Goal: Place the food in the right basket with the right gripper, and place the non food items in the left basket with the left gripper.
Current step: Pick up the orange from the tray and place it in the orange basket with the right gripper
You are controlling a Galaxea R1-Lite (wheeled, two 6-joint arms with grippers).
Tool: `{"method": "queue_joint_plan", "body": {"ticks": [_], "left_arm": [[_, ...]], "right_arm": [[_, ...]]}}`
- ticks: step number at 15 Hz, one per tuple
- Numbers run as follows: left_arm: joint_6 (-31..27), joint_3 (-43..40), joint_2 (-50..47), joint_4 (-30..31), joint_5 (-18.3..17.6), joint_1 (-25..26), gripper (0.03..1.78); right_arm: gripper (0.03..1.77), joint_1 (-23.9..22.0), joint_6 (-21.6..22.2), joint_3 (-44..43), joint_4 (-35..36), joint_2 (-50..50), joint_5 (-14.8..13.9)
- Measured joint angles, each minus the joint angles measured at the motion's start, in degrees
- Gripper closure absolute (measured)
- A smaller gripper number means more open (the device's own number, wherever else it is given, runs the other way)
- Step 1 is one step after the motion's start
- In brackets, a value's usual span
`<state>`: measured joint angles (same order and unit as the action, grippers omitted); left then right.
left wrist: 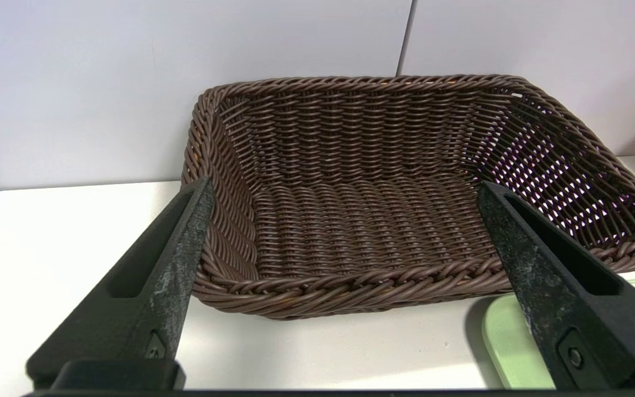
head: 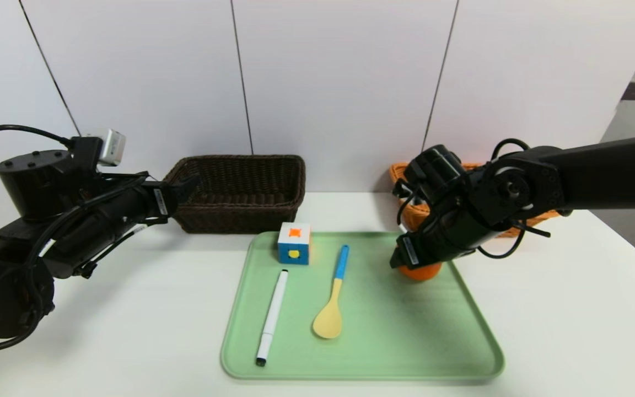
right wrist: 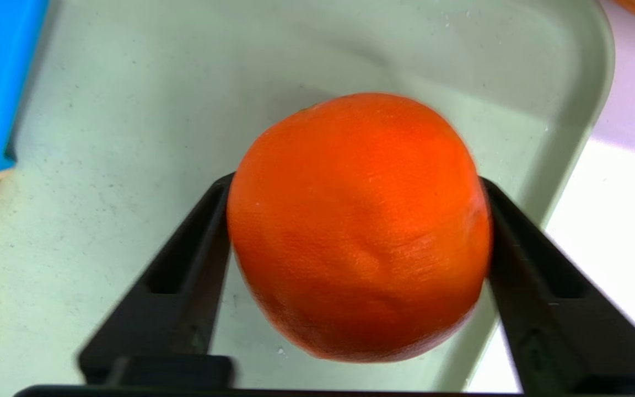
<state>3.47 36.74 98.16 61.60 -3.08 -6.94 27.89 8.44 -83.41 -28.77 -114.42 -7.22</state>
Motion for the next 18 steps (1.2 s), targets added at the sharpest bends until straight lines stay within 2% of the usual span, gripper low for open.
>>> {"method": "queue_joint_plan", "body": {"ticks": [2,6,12,14,16,18], "left_arm": [[0.0,0.1,0.0,0.0,0.0,0.0,0.12],[0.0,0.2,-0.2,0.0,0.0,0.0,0.12],[0.1,0.2,-0.5,1.1,0.0,0.1,0.12],[0.2,0.1,-0.5,1.1,-0.1,0.1,0.12],[0.1,0.1,-0.5,1.1,-0.1,0.1,0.12],[-0.2,0.1,-0.6,1.0,-0.1,0.1,0.12]], "right_arm": [[0.61,0.0,0.2,0.2,0.0,0.2,0.1],[0.63,0.5,-0.3,0.7,-0.2,2.3,0.1],[0.64,3.8,-2.9,0.0,1.1,16.3,0.2],[0.64,0.0,-3.9,-0.4,4.1,19.8,0.4],[0.64,-6.8,-6.1,-0.5,9.0,20.7,1.1],[0.64,-12.4,-8.0,-0.8,13.1,19.3,3.2]]}}
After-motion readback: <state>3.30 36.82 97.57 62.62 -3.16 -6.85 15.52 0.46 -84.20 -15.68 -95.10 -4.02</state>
